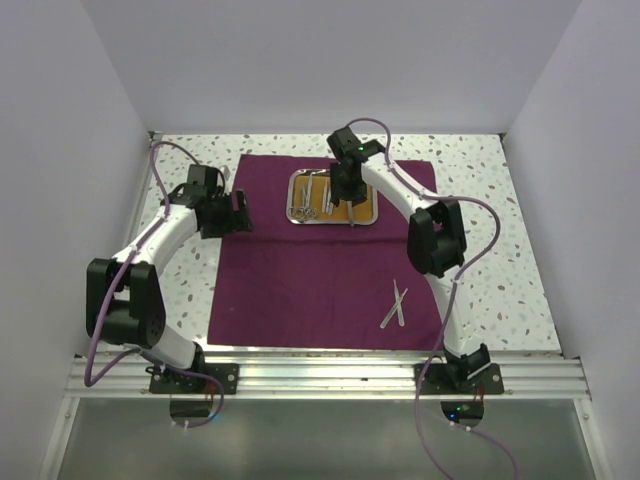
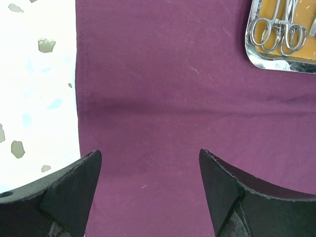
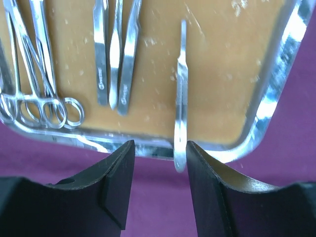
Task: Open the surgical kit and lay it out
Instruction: Pick up the medical item from the container.
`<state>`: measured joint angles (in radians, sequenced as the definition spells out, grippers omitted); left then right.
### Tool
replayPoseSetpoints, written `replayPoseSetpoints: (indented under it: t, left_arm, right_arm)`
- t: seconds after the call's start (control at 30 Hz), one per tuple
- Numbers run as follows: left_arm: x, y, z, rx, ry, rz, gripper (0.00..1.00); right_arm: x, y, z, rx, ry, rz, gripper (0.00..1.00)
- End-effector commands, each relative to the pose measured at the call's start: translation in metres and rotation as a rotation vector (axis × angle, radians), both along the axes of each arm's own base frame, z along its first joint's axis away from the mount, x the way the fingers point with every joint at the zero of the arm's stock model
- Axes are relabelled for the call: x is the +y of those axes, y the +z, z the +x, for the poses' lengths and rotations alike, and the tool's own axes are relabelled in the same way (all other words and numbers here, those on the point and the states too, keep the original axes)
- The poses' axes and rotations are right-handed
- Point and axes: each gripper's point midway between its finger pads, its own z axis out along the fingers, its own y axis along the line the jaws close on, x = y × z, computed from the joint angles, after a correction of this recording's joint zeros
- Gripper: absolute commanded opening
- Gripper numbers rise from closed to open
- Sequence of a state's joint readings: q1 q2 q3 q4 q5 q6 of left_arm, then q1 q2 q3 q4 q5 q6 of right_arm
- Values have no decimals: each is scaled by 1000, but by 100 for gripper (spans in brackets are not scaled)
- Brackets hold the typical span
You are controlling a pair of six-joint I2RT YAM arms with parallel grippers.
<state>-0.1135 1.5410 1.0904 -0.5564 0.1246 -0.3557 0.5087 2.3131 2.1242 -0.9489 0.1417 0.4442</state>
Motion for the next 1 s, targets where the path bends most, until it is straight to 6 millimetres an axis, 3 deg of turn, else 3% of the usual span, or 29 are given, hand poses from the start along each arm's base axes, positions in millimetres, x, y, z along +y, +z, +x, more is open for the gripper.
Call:
replayPoseSetpoints:
  t: [0.0,0.1,0.33,0.63,0.73,0.83,0.97]
  left_arm:
    - [3,19,9,-61,4,5,84]
    - [5,20,7,-64,6,16,84]
    - [6,18,7,-62,6,20,84]
    - [4,17,9,-57,4,11,84]
    - [4,16,7,-56,5,13,84]
    - [4,15,6,-55,4,15,84]
    - [5,17,8,-59,5,16,84]
  right_arm:
    - [8,10,17,-47,10,14,50]
    - [3,-5,17,-24,-3,-24,50]
    - [-11,-16,7,0,-23,-81,49]
    - [-14,-33,-10,51,-27,-69,43]
    - [-14,-40,-14,65,-30,-67,26]
    - [-15,-42,-14,71,-32,-72,1]
    - [-16,-36,-13,64,-27,-83,0]
